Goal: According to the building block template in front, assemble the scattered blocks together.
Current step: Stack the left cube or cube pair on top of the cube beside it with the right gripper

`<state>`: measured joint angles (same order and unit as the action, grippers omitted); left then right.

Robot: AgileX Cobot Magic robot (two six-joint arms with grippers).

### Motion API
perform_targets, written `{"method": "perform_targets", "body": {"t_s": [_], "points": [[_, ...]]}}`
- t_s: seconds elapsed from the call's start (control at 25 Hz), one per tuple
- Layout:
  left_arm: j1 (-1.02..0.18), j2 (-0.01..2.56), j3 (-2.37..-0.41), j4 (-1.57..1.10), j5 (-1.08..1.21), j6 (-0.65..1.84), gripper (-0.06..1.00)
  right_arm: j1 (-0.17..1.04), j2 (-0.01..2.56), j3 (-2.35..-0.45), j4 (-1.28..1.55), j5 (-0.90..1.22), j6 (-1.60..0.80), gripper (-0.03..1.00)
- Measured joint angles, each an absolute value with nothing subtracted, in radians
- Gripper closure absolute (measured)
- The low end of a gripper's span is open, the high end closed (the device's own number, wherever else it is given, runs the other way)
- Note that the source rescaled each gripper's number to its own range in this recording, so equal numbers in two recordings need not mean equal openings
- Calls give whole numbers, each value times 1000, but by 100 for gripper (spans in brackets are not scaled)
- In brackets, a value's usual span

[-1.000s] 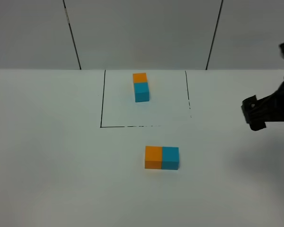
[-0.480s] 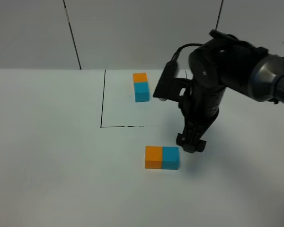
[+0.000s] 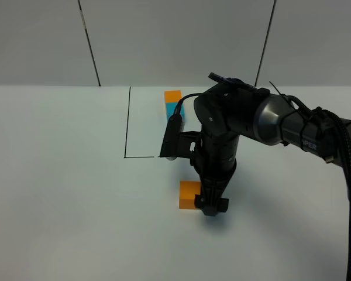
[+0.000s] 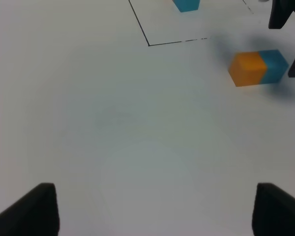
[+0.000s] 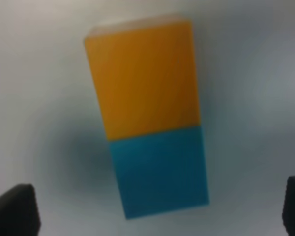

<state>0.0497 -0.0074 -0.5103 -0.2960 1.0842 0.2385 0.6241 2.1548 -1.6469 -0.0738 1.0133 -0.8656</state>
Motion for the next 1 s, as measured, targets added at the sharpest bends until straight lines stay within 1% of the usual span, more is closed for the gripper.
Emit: {"method": "perform_targets", "body": {"t_s": [0.24, 0.64, 0.76, 1.0], "points": [[50, -7, -510, -296, 1084, 239, 27, 650, 2177, -1649, -49, 955, -906, -3], [50, -7, -510, -296, 1084, 239, 27, 650, 2244, -1649, -40, 892, -911, 2], [50, -7, -510, -296, 1084, 239, 27, 650, 2246, -1649, -37, 888, -912, 6], [50, -7, -510, -296, 1084, 239, 27, 649, 2263, -1650, -32, 888, -913, 19]]}}
